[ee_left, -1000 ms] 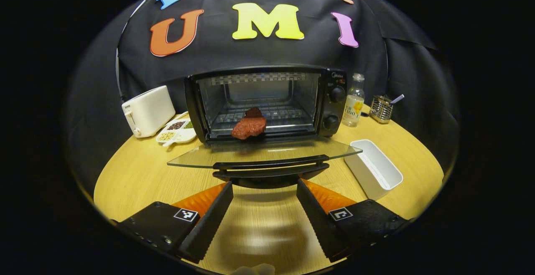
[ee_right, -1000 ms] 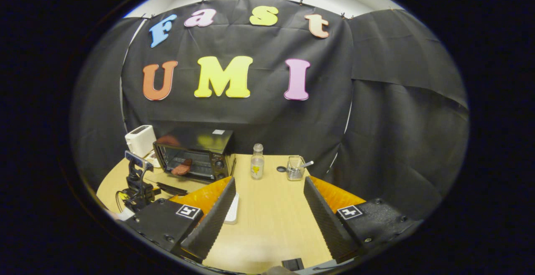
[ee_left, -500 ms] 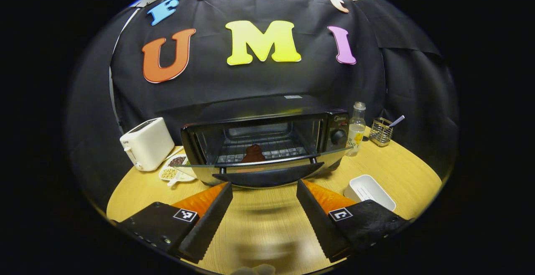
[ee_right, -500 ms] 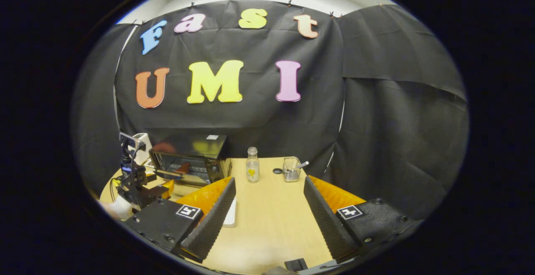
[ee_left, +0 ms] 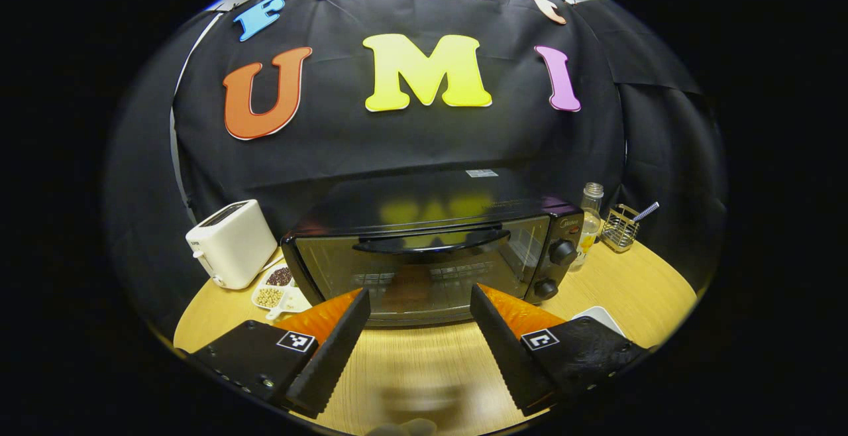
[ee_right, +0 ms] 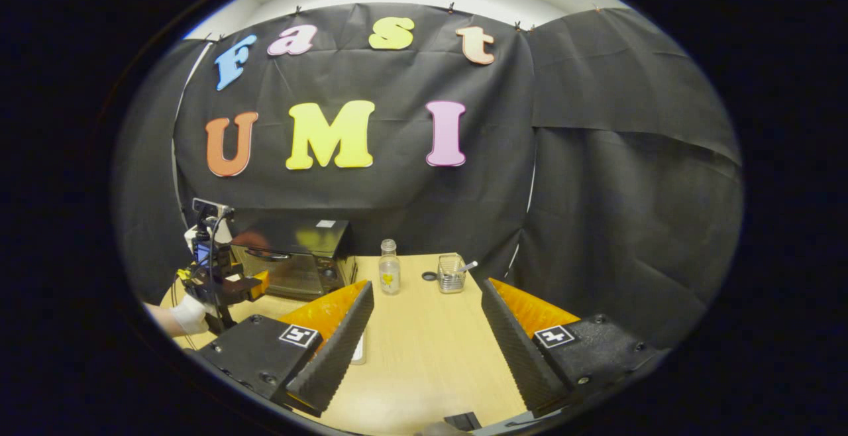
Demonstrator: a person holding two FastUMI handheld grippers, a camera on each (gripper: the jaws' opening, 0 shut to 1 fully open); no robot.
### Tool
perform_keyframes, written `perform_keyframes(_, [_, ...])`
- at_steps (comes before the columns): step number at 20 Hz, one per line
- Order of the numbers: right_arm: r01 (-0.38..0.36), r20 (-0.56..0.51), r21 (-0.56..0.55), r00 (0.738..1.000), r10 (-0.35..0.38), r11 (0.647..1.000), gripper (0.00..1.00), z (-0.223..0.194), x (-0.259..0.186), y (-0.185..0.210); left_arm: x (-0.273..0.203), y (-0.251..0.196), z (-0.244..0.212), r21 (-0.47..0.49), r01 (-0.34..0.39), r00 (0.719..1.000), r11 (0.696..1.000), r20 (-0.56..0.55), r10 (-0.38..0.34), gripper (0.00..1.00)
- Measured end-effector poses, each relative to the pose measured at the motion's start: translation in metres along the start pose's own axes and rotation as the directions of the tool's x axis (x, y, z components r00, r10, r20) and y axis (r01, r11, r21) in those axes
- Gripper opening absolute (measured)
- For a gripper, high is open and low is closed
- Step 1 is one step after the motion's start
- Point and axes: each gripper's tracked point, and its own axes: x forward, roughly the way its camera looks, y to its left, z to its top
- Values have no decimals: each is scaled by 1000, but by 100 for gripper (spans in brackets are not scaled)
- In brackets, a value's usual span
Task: Open the electric oven with the left hand, put the food in, and close the electric oven.
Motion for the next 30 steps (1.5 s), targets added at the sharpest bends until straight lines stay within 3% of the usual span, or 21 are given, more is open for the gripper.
perform_keyframes(7, [-68,3,-15,998,68,998,100,-3,-5,19,-42,-4,13,-34,5,999,999,43,-3,97])
perform_keyframes(14, [-197,39,-19,979,198,980,100,0,-24,35,-136,-8,51,-42,-27,988,999,149,33,96])
perform_keyframes(18, [-276,66,-43,958,278,960,100,3,-39,36,-225,0,77,-66,-82,971,994,217,95,97])
perform_keyframes(25, [-381,137,-98,910,391,919,100,8,-82,34,-377,39,64,-126,-257,929,958,241,281,96])
perform_keyframes(30, [-417,143,-73,895,423,906,100,-3,-111,40,-446,53,55,-147,-306,911,940,240,334,97])
